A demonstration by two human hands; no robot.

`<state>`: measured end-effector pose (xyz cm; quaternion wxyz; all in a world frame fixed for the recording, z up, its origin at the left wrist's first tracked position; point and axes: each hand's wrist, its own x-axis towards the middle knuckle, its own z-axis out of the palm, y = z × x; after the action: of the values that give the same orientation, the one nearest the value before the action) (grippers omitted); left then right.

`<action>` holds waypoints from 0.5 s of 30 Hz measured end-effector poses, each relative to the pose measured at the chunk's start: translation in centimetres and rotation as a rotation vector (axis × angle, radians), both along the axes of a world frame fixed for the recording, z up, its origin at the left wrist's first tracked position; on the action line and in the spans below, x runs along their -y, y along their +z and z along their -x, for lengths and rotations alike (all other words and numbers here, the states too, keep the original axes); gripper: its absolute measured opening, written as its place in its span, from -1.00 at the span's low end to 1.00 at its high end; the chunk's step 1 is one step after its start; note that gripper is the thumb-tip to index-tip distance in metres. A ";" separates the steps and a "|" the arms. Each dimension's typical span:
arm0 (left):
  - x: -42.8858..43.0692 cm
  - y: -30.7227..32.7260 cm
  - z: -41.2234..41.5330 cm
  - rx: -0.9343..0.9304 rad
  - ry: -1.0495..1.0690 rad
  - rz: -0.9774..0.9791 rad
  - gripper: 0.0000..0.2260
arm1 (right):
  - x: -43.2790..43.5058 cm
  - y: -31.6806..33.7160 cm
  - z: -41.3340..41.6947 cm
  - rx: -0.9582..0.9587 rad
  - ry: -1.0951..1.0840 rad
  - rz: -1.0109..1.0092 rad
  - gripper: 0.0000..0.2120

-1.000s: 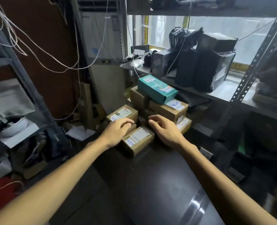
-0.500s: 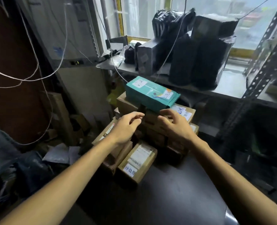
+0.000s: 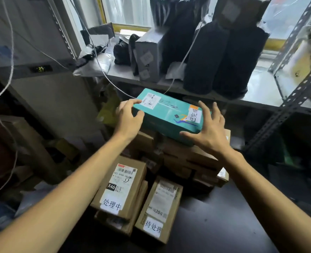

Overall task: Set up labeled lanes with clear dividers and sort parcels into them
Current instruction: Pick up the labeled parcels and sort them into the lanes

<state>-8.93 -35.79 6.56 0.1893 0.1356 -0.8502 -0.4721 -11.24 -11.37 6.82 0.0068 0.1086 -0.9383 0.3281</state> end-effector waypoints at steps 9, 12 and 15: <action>3.6 -0.7 5.4 0.216 -0.116 -0.184 -0.69 | 1.9 -2.2 -0.1 0.180 -0.103 0.265 0.07; 3.7 -0.7 6.4 0.206 -0.127 -0.182 -0.78 | 2.1 -2.6 0.2 0.225 -0.194 0.485 -0.07; 3.3 0.1 7.0 0.171 -0.121 -0.136 -0.78 | 1.9 -2.4 0.6 0.236 -0.323 0.636 -0.21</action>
<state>-15.89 -39.12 6.63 0.0776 0.1364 -0.8358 -0.5261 -11.81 -13.25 4.40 -0.0161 -0.0870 -0.7889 0.6081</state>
